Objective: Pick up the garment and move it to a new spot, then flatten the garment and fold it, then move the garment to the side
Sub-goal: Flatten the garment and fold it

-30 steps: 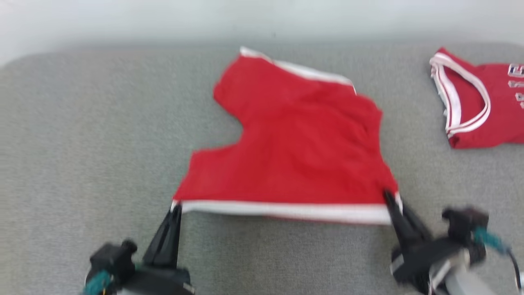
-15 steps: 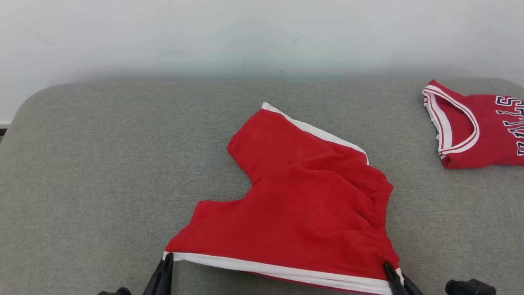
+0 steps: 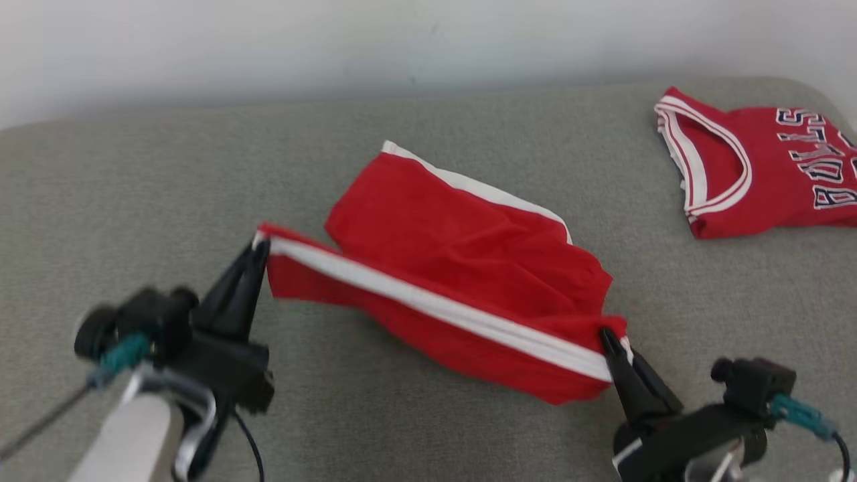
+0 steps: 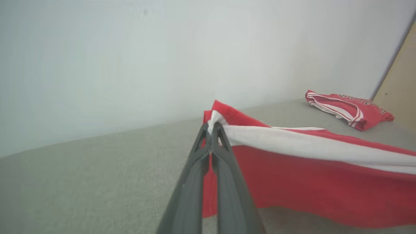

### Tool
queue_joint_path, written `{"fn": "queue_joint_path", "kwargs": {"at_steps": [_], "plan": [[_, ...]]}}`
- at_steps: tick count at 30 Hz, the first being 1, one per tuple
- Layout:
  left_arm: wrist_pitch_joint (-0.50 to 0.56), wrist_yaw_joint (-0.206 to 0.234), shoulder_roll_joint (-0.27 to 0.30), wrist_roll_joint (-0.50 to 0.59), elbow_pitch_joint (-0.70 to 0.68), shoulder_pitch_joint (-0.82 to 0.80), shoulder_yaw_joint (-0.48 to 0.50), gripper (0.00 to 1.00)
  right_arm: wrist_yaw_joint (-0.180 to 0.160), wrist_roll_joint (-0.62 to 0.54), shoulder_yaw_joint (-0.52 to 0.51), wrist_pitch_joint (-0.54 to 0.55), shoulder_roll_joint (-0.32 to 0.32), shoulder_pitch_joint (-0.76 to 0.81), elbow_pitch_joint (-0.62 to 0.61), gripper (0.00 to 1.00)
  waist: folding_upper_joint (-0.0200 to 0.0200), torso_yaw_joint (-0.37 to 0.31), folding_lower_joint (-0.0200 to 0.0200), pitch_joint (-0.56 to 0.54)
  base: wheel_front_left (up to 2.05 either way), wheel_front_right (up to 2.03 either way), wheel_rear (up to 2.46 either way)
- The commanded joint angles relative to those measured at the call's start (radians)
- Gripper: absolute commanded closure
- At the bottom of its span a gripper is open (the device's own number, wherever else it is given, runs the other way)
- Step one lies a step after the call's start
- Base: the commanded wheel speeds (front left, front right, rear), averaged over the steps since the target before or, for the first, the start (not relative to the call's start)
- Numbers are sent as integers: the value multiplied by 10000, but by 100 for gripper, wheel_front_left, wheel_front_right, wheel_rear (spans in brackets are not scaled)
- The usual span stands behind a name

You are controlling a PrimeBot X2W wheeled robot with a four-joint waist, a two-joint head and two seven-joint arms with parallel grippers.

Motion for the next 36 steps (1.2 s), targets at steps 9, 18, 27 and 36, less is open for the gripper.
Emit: {"fn": "queue_joint_path", "kwargs": {"at_steps": [9, 18, 27, 36], "plan": [[1296, 8, 1421, -615, 1083, -3838, -1784, 100, -26, 447, 355, -96, 507, -2541, 1415, 100, -1, -1559, -1, 1938, 0, 0, 0], [1046, 7, 1807, -1318, 3398, -6300, -3340, 100, -26, 527, 700, -768, 698, -4174, 3004, 100, -1, -2229, -1, 2582, 0, 0, 0], [480, 10, 1963, -1783, 5530, -7725, -4413, 100, -26, 1159, 1573, -1448, 738, -5072, 3810, 100, -1, -2645, -1, 2817, 0, 0, 0], [-314, 6, 1823, -2234, 6839, -8044, -5198, 0, -26, 881, 2203, -2144, 740, -5437, 4026, 0, -1, -2671, -1, 2716, 0, 0, 0]]}}
